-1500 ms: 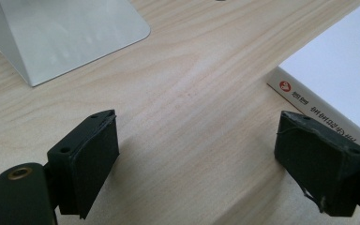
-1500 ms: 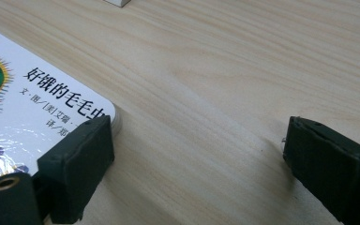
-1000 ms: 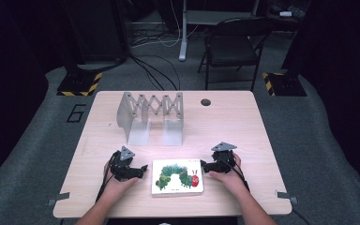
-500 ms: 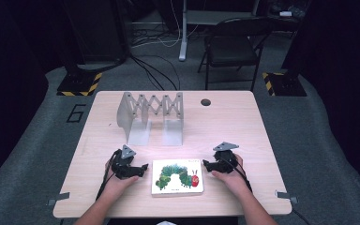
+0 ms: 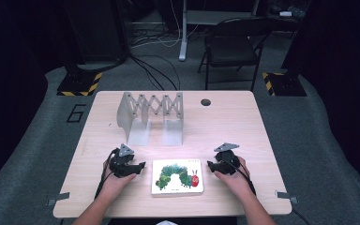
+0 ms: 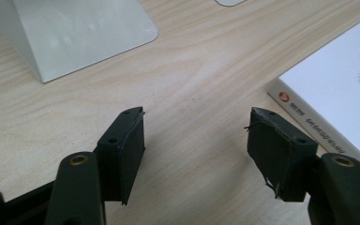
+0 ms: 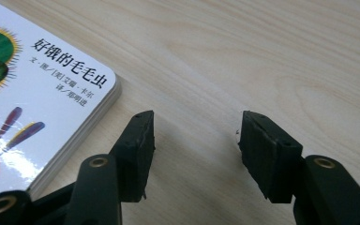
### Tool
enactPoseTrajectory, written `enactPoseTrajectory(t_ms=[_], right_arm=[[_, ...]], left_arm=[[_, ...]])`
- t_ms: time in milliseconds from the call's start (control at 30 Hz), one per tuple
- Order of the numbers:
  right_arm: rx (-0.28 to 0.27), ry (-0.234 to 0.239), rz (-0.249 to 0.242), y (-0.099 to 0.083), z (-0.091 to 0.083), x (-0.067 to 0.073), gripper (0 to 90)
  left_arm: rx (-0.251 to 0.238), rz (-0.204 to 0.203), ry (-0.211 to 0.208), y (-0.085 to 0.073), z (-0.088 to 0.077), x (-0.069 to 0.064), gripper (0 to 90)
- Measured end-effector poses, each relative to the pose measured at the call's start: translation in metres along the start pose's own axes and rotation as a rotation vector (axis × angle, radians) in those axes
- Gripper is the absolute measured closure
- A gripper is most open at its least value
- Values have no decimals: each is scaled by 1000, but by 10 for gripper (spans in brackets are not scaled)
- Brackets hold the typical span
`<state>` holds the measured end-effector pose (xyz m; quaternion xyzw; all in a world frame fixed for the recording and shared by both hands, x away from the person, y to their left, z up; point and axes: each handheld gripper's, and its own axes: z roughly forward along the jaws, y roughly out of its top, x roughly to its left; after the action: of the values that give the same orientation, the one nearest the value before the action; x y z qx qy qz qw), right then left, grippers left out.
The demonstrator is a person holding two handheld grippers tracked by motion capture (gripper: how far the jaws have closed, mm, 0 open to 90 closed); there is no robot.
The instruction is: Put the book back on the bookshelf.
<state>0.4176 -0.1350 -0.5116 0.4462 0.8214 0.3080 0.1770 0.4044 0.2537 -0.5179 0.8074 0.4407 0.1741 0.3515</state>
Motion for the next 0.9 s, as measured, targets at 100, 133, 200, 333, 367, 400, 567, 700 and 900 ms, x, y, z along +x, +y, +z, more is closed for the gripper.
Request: enactPoseTrajectory(t_ms=[100,133,200,333,367,400,567,700,900], right_arm=[[8,7,0,1,0,0,454],[9,7,0,2,-1,-1,456],[7,16,28,3,-1,-1,459],[18,29,30,6,-1,-1,458],[18,29,30,6,-1,-1,458],[21,31,37,7,-1,1,458],[18,36,24,10,0,3,445],[30,48,36,12,1,4,441],[20,57,20,14,1,6,437]], left_arm=[[6,0,-26,0,-3,-2,378],[-7,5,-25,-1,-3,-4,378],[20,32,-46,-2,-8,-7,378],[10,35,-58,-4,-11,-14,377],[10,35,-58,-4,-11,-14,377],[15,42,-60,-4,-12,-15,377],[6,37,-84,-7,-15,-19,398],[9,38,-108,-8,-19,-23,442],[-10,51,-143,-8,-22,-31,420]])
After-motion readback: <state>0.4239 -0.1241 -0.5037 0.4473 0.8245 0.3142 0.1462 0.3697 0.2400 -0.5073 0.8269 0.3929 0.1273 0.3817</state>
